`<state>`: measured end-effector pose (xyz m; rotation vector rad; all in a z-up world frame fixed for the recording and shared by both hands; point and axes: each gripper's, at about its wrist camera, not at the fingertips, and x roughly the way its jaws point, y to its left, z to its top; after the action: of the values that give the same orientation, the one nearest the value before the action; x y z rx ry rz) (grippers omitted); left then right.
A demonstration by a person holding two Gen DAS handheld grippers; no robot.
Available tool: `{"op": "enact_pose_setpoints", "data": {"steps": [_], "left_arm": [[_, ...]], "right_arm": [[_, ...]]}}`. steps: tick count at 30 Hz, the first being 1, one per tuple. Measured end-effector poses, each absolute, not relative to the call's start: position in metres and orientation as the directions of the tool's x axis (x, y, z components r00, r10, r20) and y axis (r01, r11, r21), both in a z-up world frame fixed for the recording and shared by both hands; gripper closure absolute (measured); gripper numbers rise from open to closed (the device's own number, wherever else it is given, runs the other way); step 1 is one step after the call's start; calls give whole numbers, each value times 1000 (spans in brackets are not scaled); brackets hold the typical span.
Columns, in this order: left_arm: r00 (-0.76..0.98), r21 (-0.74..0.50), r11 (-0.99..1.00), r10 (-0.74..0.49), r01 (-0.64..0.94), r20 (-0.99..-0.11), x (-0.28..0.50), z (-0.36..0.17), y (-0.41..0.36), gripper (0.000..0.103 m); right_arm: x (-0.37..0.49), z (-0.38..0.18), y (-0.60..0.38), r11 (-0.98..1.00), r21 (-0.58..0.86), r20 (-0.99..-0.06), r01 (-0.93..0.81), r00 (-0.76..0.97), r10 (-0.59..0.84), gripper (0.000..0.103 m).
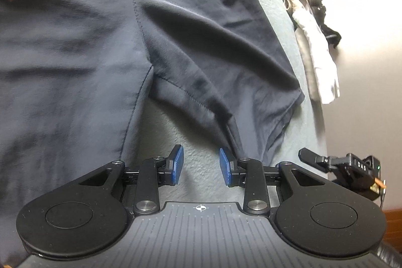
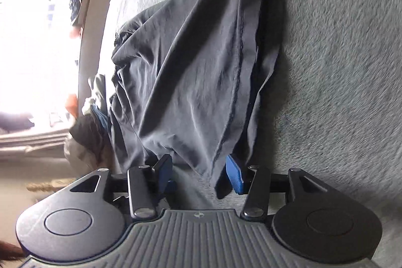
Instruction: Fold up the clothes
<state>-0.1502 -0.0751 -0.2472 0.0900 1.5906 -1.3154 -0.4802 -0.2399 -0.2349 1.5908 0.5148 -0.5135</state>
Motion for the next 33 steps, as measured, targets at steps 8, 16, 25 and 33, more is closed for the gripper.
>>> {"op": "enact_pose_setpoints", "data": {"steps": [8, 16, 25, 33], "left_arm": [[-476, -679, 400, -499, 615, -724, -161, -249, -79, 72], [-464, -670, 406, -498, 621, -732, -162, -249, -77, 72], [-411, -617, 357, -504, 702, -759, -174, -241, -79, 72], [-416, -600, 304, -494, 740, -763, -185, -238, -79, 72]], "right_arm": [[-461, -249, -239, -64, 757, -644, 650, 760, 88, 52], [-457, -260, -234, -73, 742, -654, 667, 743, 140, 52], [-465, -265, -230, -120, 780, -606, 614, 789, 103, 53], [-447, -236, -241, 74, 779, -627, 622, 775, 81, 102]]}}
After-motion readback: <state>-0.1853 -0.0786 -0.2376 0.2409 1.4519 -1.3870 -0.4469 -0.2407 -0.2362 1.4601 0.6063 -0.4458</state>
